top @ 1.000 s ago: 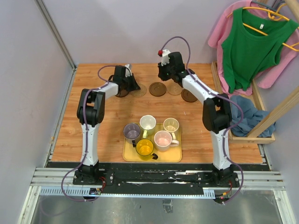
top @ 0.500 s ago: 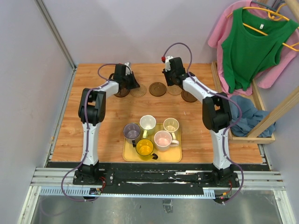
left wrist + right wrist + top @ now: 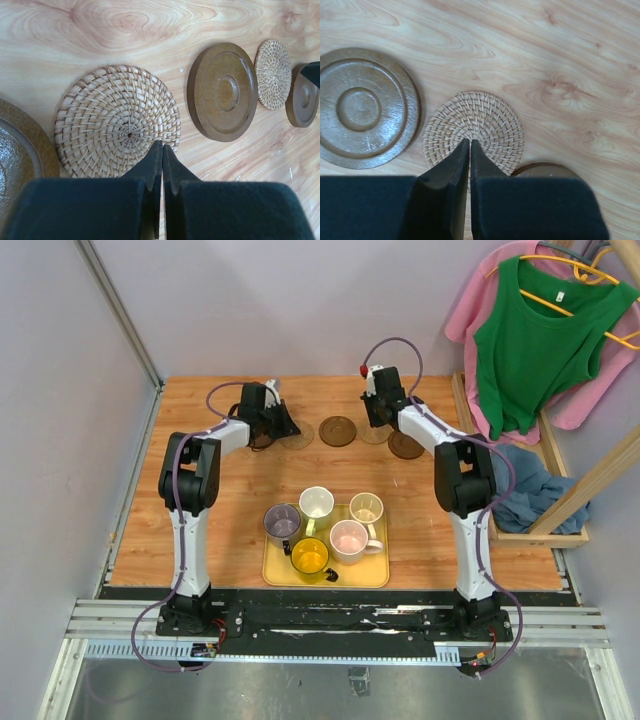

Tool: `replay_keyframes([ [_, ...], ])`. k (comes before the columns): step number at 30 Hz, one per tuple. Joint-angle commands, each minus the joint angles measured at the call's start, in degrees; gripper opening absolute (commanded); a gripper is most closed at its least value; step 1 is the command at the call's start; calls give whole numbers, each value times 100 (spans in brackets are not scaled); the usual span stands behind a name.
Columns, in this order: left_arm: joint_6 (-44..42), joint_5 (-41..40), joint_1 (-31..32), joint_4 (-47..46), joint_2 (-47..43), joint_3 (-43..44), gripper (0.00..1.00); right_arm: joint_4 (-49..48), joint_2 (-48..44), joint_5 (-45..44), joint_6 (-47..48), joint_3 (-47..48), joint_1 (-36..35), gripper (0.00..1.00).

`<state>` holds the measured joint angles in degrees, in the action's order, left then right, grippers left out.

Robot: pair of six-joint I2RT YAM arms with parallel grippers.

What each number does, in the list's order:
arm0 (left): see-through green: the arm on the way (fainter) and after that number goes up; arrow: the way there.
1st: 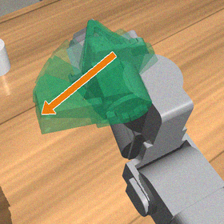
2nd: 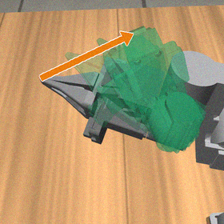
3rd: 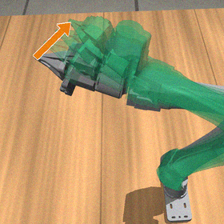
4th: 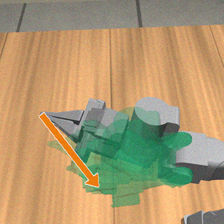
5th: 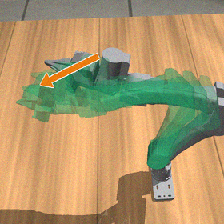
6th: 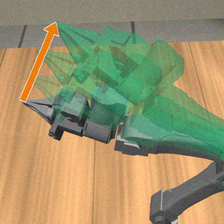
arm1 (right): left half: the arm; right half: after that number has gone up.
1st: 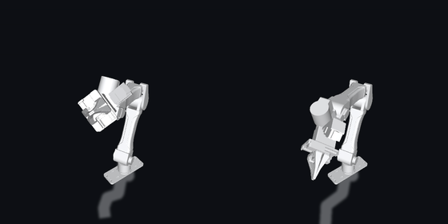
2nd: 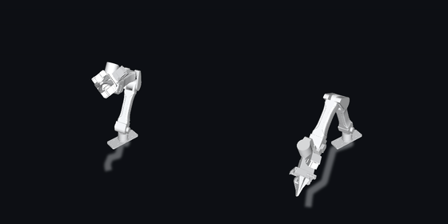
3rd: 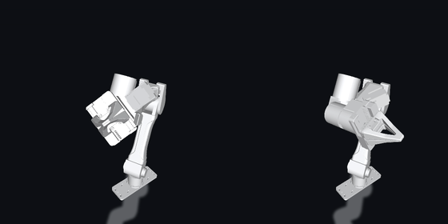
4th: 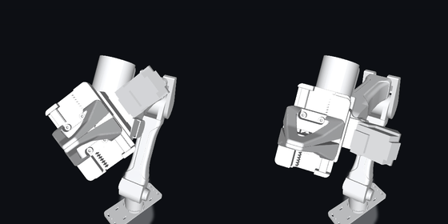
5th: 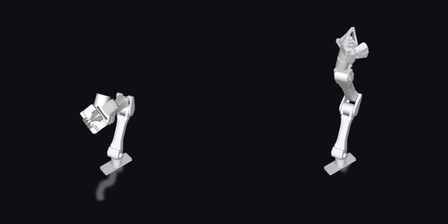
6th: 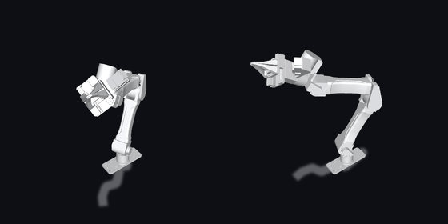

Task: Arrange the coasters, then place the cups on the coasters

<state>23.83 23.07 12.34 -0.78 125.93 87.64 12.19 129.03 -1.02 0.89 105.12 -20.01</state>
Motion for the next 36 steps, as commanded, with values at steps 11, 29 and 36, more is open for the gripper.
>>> replay_keyframes([
  [11, -122, -8, 49, 139, 63, 28, 1, 229, 437, 285, -220, 113, 129, 5],
  [29, 66, -417, -85, 564, 871, 912, 1, 324, 552, 348, -335, 56, 136, 4],
  [36, 28, -310, -109, 545, 738, 909, 1, 328, 470, 295, -333, 17, 138, 4],
])
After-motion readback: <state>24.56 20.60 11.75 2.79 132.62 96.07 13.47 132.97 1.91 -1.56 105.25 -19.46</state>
